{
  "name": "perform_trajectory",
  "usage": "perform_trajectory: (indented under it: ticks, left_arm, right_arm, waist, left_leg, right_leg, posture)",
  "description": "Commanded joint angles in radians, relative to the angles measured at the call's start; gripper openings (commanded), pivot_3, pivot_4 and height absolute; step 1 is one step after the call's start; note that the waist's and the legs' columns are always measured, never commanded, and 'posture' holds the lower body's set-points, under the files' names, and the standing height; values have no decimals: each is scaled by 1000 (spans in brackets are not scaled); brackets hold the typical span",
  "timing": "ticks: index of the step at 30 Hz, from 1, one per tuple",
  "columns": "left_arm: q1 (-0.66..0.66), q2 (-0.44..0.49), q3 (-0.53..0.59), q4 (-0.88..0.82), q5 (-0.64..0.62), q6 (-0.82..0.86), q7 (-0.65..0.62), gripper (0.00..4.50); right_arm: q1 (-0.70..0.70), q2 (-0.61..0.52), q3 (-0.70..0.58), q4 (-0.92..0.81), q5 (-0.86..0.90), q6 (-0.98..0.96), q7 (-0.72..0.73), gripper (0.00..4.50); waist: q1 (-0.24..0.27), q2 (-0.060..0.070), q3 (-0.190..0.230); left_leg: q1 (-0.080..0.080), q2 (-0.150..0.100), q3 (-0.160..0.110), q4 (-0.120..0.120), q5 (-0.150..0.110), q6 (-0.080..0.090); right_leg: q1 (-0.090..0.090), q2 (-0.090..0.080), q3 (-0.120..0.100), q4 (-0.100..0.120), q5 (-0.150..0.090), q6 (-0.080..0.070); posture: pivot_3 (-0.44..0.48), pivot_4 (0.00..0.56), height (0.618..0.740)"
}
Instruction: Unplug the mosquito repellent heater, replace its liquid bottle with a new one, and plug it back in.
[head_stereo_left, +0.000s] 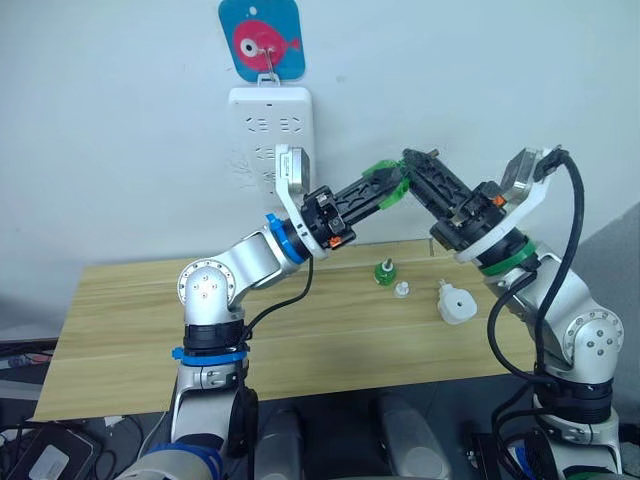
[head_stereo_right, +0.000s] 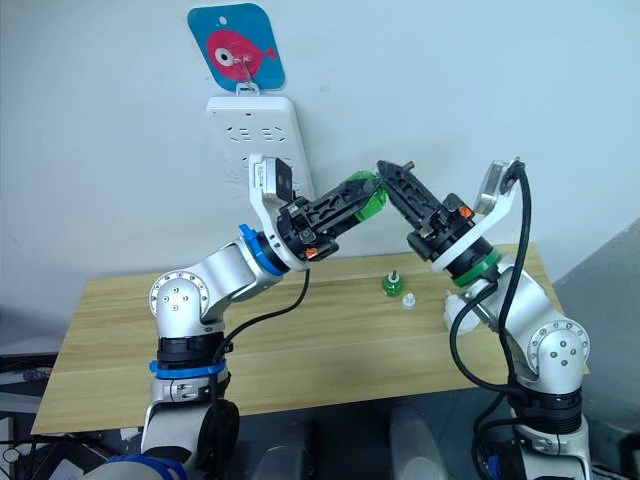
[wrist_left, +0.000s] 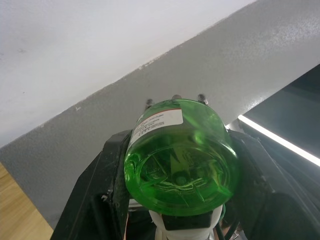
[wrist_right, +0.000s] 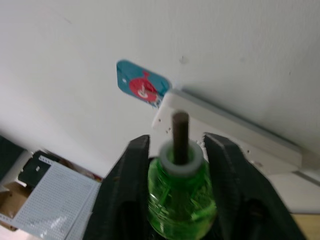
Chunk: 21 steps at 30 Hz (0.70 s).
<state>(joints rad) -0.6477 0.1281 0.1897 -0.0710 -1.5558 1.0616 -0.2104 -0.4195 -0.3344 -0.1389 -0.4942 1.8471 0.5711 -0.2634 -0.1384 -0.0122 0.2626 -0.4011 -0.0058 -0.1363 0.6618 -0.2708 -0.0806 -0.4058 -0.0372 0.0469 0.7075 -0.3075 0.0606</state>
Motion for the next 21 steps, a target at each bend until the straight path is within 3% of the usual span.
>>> perform_trajectory:
  ticks: [1,6,11,15,21]
  left_arm:
    - [5,8,-8,-36,-25,-6,-23,2297]
    - [10,16,-9,-32,-32,-11,-21,2297]
    - [19,69,0,-28,0,-5,-44,2297]
    - [49,191,-63,-62,159,4,-189,2297]
    - [111,338,-186,-133,409,-74,-413,2297]
  right_arm:
    - [-11,2,-30,-19,-2,-34,0,2789]
    - [-17,-22,-51,-8,-29,-49,-2,4447]
    - [49,-283,-116,34,-215,66,92,4500]
    - [138,-554,-1,18,-519,215,218,4500]
    - [168,-647,120,93,-744,383,225,4500]
  waist:
    - [0,0,0]
    - [1,0,0]
    - [6,0,0]
    - [2,1,0]
    - [1,0,0]
  left_leg:
    - [0,0,0,0,0,0]
    - [0,0,0,0,0,0]
    - [0,-1,0,0,0,0]
    - [0,0,1,-1,0,0]
    - [0,1,2,-1,0,0]
  right_leg:
    - [0,0,0,0,0,0]
    - [0,0,0,0,0,0]
    - [0,0,0,0,0,0]
    - [0,2,0,-2,0,0]
    - [0,3,2,-2,0,0]
  posture:
    - [-163,195,740]
    - [-163,195,740]
    - [-164,203,740]
    - [-179,222,740]
    - [-170,251,740]
